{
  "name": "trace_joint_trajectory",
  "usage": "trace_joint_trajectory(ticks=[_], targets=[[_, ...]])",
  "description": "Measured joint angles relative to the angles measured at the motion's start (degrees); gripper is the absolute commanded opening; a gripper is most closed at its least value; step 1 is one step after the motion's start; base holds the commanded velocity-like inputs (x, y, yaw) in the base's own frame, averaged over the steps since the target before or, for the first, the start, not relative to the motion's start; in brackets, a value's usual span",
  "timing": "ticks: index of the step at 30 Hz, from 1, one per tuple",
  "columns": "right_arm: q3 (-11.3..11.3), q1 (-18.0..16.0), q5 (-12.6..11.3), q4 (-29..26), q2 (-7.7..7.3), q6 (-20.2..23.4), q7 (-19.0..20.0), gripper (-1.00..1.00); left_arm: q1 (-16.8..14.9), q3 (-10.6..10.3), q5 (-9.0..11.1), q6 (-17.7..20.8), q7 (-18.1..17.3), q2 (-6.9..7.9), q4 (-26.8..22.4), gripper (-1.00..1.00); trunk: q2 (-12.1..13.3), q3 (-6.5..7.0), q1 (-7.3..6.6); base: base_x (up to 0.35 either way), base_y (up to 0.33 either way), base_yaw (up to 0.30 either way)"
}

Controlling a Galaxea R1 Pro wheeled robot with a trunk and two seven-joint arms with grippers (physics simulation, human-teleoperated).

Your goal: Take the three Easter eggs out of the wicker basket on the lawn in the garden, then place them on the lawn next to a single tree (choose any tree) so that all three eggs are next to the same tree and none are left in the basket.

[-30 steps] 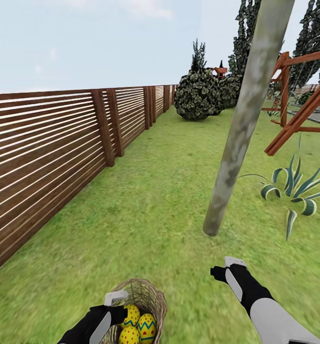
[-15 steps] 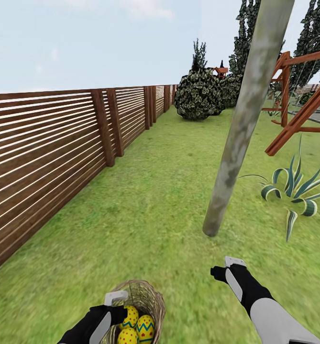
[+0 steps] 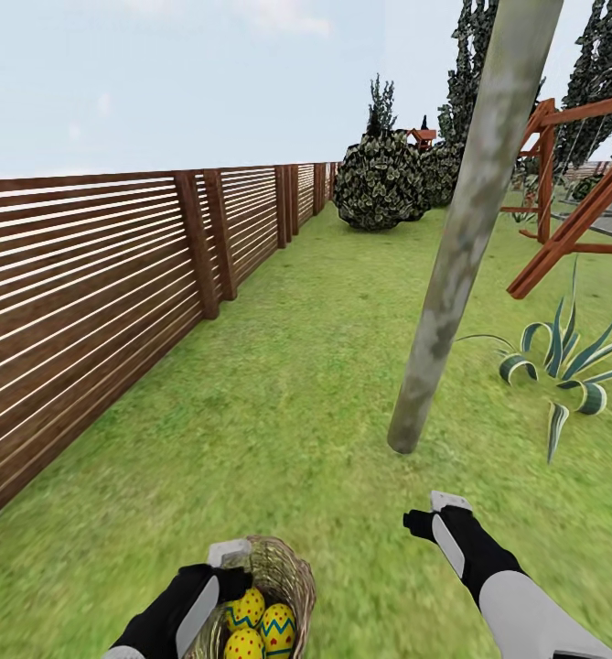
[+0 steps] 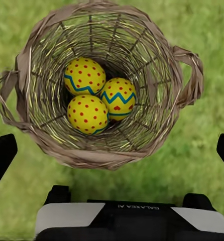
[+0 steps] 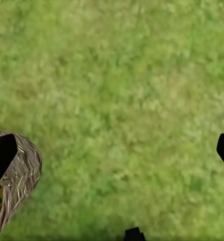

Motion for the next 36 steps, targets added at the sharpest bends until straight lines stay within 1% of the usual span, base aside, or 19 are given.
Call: trace_joint_trajectory(ticks=[3,6,7,10,11,13,14,17,18,19,22,23,29,30,36], targets=[[-0.01,0.00,0.00,-0.06,-0.01,-0.02,0.03,1.00,-0.56,0.11,0.05,1.37,0.16,-0.02,-0.14,1.00,0.00,0.00,0.00,0.000,0.000,0.000],[-0.05,0.00,0.00,-1.18,-0.01,-0.09,0.05,1.00,-2.70,0.46,-0.08,2.35,0.48,0.11,1.24,1.00,0.00,0.00,0.00,0.000,0.000,0.000],[-0.07,0.14,-0.02,-2.77,0.02,0.03,0.09,1.00,-3.81,0.62,-0.10,2.67,0.76,0.22,2.74,1.00,0.00,0.01,0.00,0.000,0.000,0.000],[-0.06,1.89,-0.10,-7.40,0.08,0.34,0.14,1.00,-5.05,0.85,-0.05,2.90,1.14,0.35,5.51,1.00,0.00,0.00,0.00,0.000,0.000,0.000],[-0.02,4.33,-0.25,-12.39,0.13,0.80,0.16,1.00,-5.54,0.96,0.04,2.86,1.29,0.40,7.31,1.00,-0.01,0.00,0.00,0.000,0.000,0.000],[0.03,7.72,-0.42,-19.23,0.39,2.08,0.20,1.00,-5.90,0.99,0.13,2.87,1.37,0.46,8.52,1.00,-0.01,0.00,0.00,0.000,0.000,0.000],[0.06,11.35,-0.53,-26.61,1.06,4.13,0.24,1.00,-6.12,1.00,0.15,2.96,1.40,0.52,9.24,1.00,-0.01,-0.01,-0.01,0.000,0.000,0.000],[0.20,16.57,-0.62,-37.51,2.31,7.44,0.22,1.00,-6.32,1.00,0.17,3.03,1.44,0.58,9.87,1.00,-0.01,0.00,-0.01,0.000,0.000,0.000],[0.24,18.95,-0.66,-42.74,2.97,8.92,0.22,1.00,-6.43,1.01,0.17,3.06,1.48,0.59,10.09,1.00,-0.01,0.00,-0.01,0.000,0.000,0.000],[0.27,19.89,-0.66,-44.80,3.22,9.48,0.22,1.00,-6.48,1.00,0.17,3.07,1.50,0.59,10.17,1.00,0.00,0.00,0.00,0.000,0.000,0.000],[0.60,21.65,-0.69,-48.79,3.68,10.53,0.22,1.00,-7.08,1.04,0.13,3.13,1.58,0.50,10.44,1.00,0.00,0.00,0.00,0.000,0.000,0.000],[0.85,22.31,-0.68,-50.54,3.85,10.88,0.22,1.00,-8.11,1.05,0.04,3.13,1.66,0.46,10.76,1.00,0.00,0.01,0.00,0.000,0.000,0.000],[1.20,24.12,-0.69,-55.78,4.09,11.36,0.29,1.00,-9.84,0.94,-0.03,2.31,1.70,0.48,12.06,1.00,0.00,0.00,0.00,0.000,0.000,0.000],[1.29,25.51,-0.69,-58.29,4.13,11.44,0.28,1.00,-10.12,0.90,-0.04,1.87,1.69,0.53,12.37,1.00,-0.01,0.00,-0.01,0.000,0.000,0.000],[1.37,26.98,-0.70,-61.00,4.16,11.54,0.29,1.00,-10.34,0.82,-0.01,0.46,1.63,0.61,12.52,1.00,0.00,0.00,0.00,0.000,0.000,0.000]])
